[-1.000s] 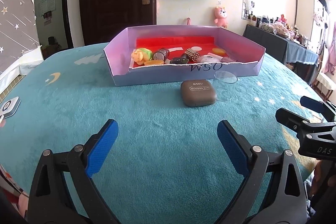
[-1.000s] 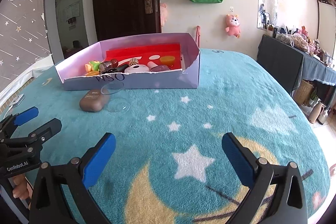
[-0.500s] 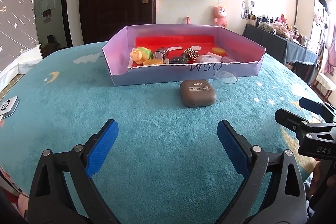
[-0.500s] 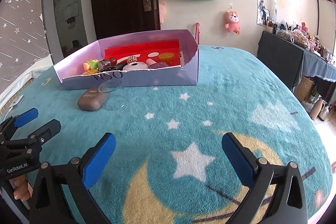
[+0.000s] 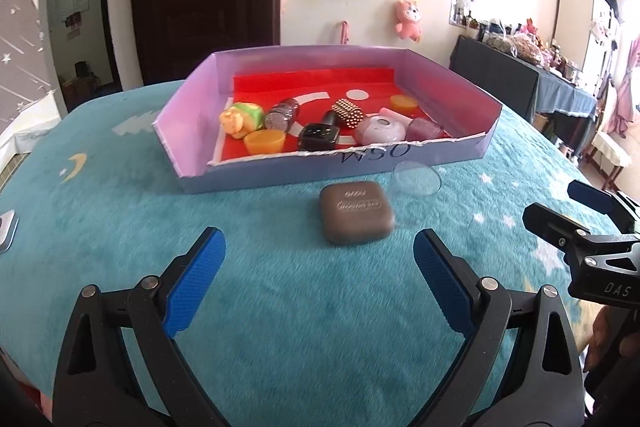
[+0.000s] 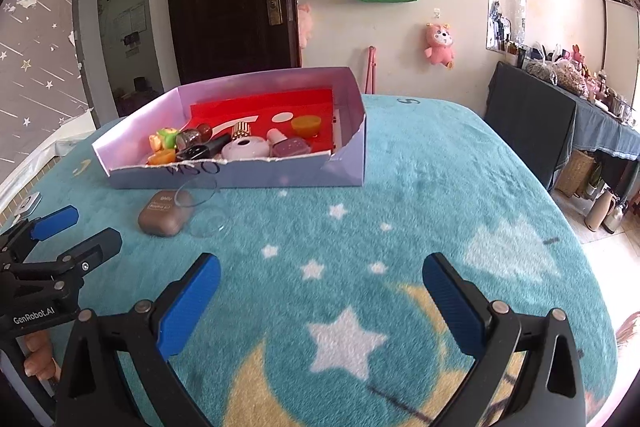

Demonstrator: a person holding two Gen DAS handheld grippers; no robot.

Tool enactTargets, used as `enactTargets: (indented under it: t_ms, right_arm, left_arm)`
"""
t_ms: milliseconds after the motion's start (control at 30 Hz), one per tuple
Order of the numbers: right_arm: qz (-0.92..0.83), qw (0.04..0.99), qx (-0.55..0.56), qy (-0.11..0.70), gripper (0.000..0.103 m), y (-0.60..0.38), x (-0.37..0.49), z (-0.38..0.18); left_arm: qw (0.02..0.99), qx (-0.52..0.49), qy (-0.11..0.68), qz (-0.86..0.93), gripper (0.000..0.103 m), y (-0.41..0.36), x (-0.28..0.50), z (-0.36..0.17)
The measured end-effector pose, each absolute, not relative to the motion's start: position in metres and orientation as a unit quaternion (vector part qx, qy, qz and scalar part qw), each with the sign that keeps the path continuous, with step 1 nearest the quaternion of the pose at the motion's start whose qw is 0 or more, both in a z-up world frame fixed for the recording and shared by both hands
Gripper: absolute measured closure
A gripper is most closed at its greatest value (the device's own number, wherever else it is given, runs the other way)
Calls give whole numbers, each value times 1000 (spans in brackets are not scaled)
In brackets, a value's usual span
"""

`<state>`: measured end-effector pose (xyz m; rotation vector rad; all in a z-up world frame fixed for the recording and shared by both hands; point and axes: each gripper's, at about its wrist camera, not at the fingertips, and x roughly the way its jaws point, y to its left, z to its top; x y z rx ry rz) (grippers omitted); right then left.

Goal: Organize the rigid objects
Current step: 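Lift both tools out of the box back toward the eye shadow case and cup, then grasp the brown eye shadow case with the left tool while the right tool grasps the clear cup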

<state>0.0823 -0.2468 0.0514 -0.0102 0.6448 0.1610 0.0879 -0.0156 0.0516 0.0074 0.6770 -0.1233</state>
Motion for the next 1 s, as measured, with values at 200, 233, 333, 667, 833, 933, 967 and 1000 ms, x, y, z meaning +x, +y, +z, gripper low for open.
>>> enactTargets:
  t_ms: [200,233,333,667,833,933,967,1000]
  right_arm:
    - [77,943,3,324,0,-256,100,61]
    - [78,942,6,326,0,-258,103,62]
    - [82,940,12,331,0,-262,112,64]
    - [98,932,14,348,0,-260,135,61]
    - [126,924,10,361,0,-247,140,57]
    - [146,919,5,366,0,-237,142,56]
    - [152,918,2,367,0,-233,143,55]
    - [160,915,0,370,0,-229,144,54]
  left_arm:
    - [927,20,367,-69,7,-27,116,49]
    - [925,26,372,-69,7,-29,120,48]
    - [919,43,387,-67,7,-33,131,43]
    - [903,48,420,-72,7,-30,146,32]
    - [907,64,413,-55,7,-16,143,34]
    - [905,64,415,-68,7,-9,142,35]
    - [905,67,414,-72,7,-8,142,36]
    - [905,71,413,-76,7,-8,142,36]
